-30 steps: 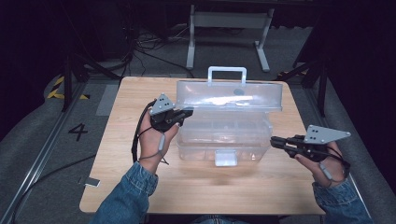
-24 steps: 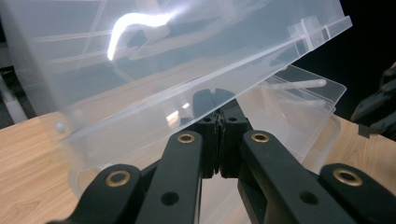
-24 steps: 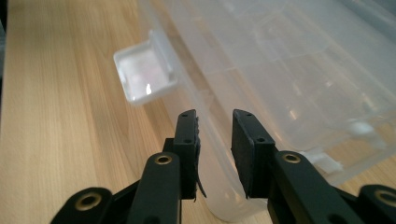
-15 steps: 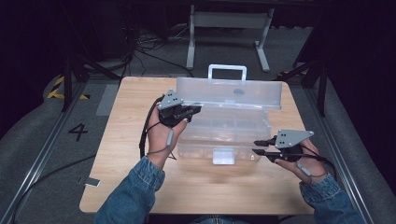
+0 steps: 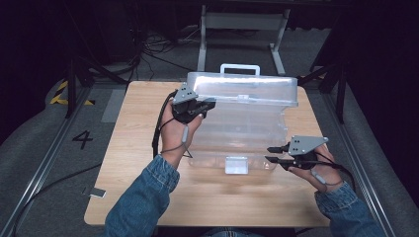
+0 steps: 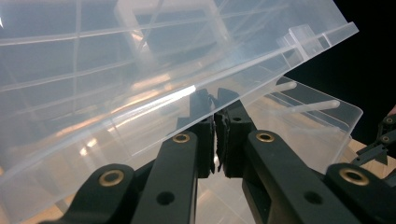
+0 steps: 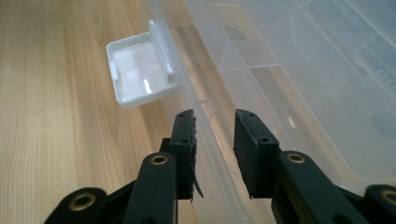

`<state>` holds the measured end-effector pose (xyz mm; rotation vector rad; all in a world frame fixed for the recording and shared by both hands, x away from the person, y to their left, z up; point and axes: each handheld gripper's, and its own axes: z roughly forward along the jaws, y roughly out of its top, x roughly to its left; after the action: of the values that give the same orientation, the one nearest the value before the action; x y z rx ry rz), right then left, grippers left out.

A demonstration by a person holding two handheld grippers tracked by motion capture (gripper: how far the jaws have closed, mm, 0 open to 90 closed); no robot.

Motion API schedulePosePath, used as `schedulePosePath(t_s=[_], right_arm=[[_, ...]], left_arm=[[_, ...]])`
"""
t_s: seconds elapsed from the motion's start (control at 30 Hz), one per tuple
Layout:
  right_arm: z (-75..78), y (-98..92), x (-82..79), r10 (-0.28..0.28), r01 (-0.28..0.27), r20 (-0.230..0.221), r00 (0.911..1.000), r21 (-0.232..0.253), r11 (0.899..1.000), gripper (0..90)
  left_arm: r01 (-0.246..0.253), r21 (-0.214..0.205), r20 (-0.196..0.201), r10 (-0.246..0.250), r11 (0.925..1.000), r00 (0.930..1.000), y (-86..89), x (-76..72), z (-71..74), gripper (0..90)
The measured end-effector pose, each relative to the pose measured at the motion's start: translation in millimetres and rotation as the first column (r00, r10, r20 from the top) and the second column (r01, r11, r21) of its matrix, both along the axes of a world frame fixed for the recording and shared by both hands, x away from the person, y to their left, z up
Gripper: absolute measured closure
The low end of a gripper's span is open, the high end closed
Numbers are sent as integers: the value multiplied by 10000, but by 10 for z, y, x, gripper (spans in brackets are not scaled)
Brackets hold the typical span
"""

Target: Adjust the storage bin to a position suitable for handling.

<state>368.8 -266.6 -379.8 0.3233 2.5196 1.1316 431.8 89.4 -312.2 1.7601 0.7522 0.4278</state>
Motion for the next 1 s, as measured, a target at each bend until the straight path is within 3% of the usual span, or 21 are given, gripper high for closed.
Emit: schedulePosePath(t_s=[0.17,0.4,0.53,0.67,0.77,0.8,1.0], right_arm=[[-41,39,36,52,-56,-154,9999,-281,9996,644],[-112,114,126,207,-259,-505,9985,-1033,9943,608],[-164,216,161,496,-636,-820,9954,-1788,9818,609],[-230,292,195,725,-952,-958,9928,-2593,9611,681],[-237,291,209,762,-965,-858,9934,-2653,9593,738],[-229,271,234,748,-925,-770,9942,-2616,9607,799],[-236,255,255,1083,-1248,-794,9909,-2461,9612,817]], left_arm=[[-31,43,-5,31,10000,10000,0,52,40,856],[-62,30,-44,62,10000,10000,-4,100,77,843],[-70,28,-14,70,10000,10000,-5,103,77,841],[-113,66,-23,113,9999,9999,0,99,77,831],[-166,107,-4,166,9998,9999,6,97,77,820],[-206,131,6,206,9997,9998,15,95,75,813],[-389,217,125,387,9990,9992,33,88,55,764]])
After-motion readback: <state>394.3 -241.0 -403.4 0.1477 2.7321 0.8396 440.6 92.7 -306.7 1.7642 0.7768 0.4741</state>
